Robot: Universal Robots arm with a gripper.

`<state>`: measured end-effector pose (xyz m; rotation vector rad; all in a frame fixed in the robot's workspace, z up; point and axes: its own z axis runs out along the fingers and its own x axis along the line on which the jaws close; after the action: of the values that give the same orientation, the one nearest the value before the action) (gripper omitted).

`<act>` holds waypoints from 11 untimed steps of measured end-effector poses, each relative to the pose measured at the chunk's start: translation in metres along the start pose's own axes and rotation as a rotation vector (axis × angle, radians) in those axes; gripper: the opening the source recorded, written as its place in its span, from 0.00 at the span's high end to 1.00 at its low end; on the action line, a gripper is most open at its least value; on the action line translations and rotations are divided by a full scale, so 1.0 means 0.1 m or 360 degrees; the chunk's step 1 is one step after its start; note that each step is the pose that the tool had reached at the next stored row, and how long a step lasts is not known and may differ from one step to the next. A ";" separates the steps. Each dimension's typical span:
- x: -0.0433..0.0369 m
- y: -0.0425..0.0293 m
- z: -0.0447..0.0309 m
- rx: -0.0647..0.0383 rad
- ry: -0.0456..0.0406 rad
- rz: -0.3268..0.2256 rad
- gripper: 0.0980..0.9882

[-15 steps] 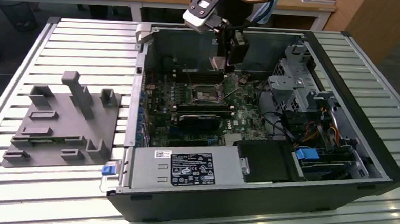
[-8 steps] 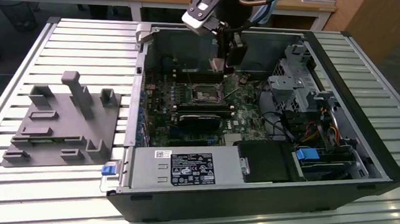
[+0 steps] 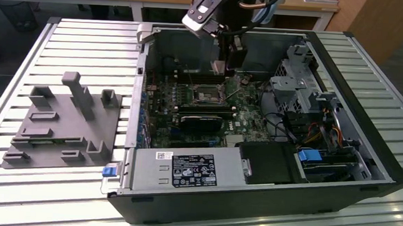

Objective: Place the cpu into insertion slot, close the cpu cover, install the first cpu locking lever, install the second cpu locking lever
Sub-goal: 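Place the cpu into insertion slot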

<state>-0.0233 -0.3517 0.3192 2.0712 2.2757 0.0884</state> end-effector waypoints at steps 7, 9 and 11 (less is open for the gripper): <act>0.001 -0.003 0.040 0.0000 0.0000 0.0002 0.50; 0.000 -0.004 0.046 0.0000 0.0000 0.0002 0.50; 0.001 -0.004 0.051 0.0000 0.0000 0.0003 0.50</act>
<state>-0.0233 -0.3516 0.3141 2.0732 2.2738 0.0882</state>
